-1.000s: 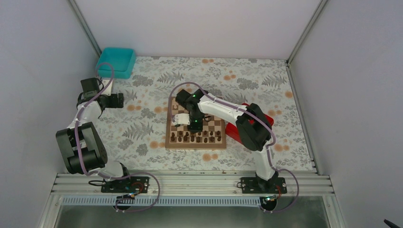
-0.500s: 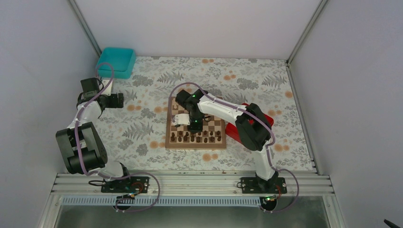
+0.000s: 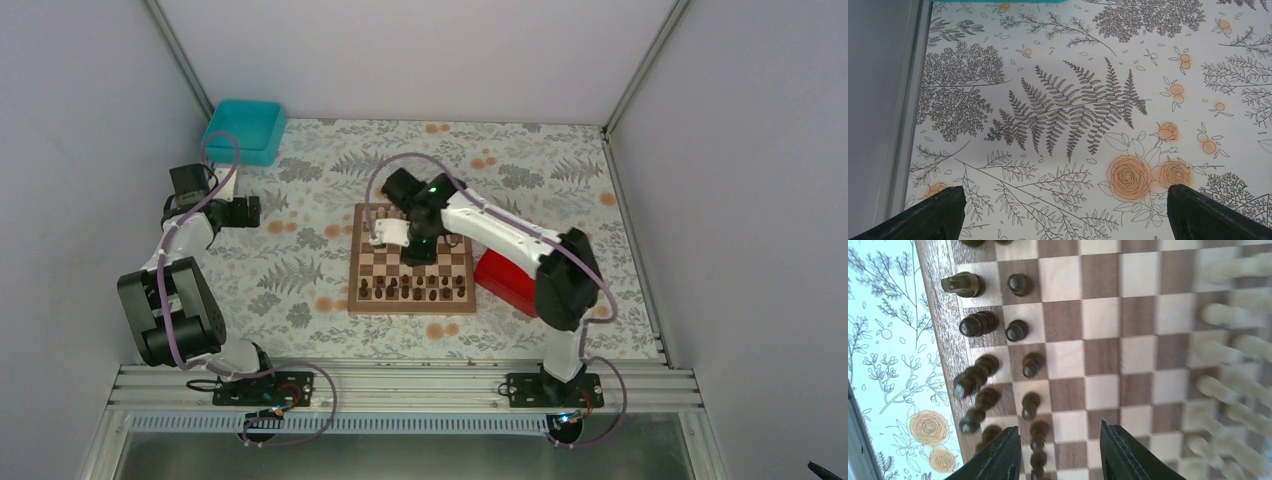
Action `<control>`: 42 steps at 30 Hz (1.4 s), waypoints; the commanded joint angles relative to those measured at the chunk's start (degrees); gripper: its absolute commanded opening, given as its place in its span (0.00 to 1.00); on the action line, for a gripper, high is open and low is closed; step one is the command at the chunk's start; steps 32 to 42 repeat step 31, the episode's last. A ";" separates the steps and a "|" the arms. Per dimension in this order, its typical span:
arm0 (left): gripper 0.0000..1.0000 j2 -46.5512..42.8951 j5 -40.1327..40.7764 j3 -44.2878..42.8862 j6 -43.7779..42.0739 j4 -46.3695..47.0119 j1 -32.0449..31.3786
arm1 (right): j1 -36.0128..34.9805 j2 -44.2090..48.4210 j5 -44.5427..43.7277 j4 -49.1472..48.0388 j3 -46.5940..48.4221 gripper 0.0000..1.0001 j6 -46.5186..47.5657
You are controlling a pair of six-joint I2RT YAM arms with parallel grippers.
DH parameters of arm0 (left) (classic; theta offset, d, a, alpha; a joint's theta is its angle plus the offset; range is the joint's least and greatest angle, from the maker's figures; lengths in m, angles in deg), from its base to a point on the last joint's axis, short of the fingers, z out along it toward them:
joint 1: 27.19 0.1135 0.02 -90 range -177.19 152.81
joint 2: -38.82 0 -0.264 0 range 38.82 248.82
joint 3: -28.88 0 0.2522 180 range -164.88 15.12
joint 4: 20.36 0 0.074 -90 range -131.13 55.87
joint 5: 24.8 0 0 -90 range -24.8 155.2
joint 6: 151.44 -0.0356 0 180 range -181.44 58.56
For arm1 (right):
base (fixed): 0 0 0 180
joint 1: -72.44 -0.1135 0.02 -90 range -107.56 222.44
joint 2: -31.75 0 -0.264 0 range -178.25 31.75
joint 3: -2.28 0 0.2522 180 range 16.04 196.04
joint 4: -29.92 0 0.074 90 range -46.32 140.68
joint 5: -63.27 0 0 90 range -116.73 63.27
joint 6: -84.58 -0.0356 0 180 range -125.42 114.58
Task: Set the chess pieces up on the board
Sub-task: Place the chess piece on the chessboard, then reset both arms
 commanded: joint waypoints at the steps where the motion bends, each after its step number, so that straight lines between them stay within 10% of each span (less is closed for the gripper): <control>1: 1.00 -0.35 -0.23 0.18 -0.23 0.68 0.35 | 4.79 9.36 -1.31 1.73 0.37 0.44 -1.49; 6: 1.00 -0.37 -0.12 0.18 -0.23 0.83 0.41 | 20.22 22.79 0.46 -2.90 -8.67 0.59 -1.94; 11: 1.00 0.54 -0.21 -0.32 0.12 0.62 0.36 | 40.94 34.37 0.28 -22.86 -27.73 1.00 -5.06; 19: 1.00 0.38 -0.38 -0.39 0.52 0.41 0.46 | 50.22 38.42 -15.75 -51.42 -47.40 1.00 -20.46; 42: 1.00 0.42 -2.12 0.09 0.23 0.70 0.35 | 50.20 37.82 -17.81 -54.74 -50.35 1.00 -21.55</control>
